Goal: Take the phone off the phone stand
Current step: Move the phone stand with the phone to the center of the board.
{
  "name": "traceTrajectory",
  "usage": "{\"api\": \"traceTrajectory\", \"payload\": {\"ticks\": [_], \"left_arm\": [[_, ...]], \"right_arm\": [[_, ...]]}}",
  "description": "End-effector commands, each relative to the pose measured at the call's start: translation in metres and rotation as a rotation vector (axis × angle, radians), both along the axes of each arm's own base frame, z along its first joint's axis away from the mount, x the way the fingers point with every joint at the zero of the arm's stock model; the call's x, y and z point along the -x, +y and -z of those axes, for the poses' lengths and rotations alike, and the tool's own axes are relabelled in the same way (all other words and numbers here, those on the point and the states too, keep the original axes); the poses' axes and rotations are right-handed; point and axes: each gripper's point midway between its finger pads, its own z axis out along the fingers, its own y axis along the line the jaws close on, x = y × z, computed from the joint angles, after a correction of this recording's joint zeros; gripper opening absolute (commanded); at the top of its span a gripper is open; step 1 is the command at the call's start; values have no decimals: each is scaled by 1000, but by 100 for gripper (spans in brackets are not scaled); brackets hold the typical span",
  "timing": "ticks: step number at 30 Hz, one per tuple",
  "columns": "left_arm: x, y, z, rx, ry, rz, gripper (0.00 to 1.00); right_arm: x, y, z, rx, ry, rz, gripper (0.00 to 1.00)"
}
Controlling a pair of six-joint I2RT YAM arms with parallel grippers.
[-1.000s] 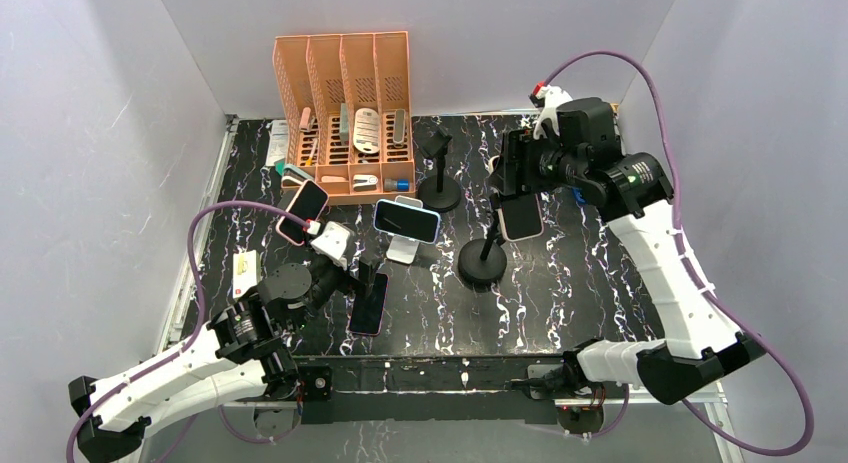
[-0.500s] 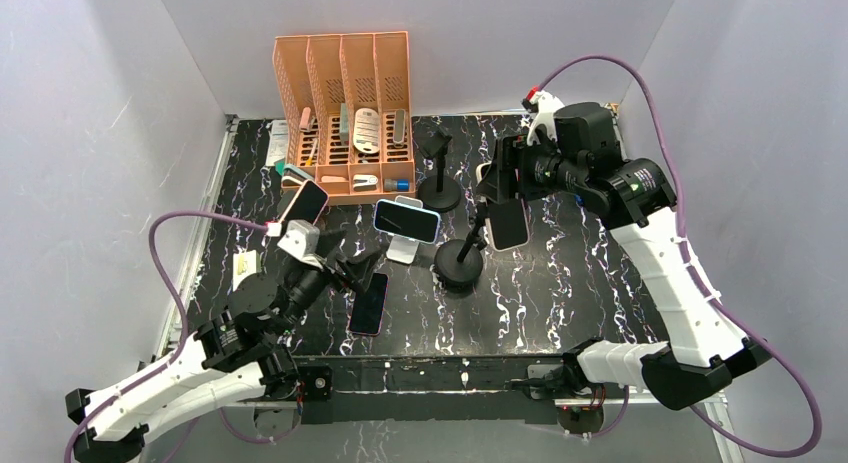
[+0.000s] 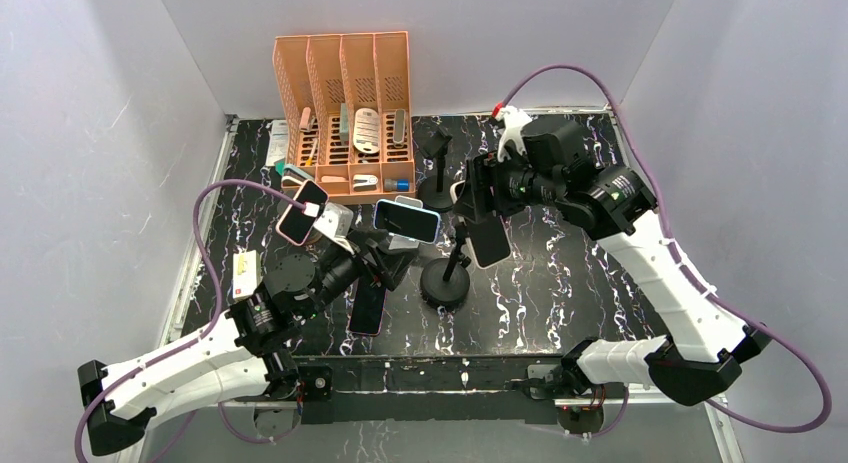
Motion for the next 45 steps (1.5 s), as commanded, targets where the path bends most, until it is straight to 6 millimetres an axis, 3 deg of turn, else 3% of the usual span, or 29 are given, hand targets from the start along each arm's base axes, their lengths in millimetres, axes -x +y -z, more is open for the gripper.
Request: {"api": "traceTrajectory", "payload": {"ticks": [1, 8, 15, 23, 36, 45], "left_arm": [[2, -4, -33, 117, -18, 13, 80], [1, 1, -24, 110, 0, -6, 80], [0, 4, -20, 96, 6, -23, 80], [0, 3, -29, 127, -5, -19, 80], [13, -30, -37, 187, 53, 126, 80], [15, -40, -42, 233, 77, 154, 80]], "right_arm": [[-4, 19, -44, -126, -118, -2, 35], [-2, 30, -21, -75, -95, -12, 37], [-10, 33, 0, -13, -79, 10, 49], [-11, 38, 2, -5, -64, 11, 69], [-11, 45, 2, -26, -50, 19, 85], [-10, 47, -2, -43, -49, 20, 95]]}}
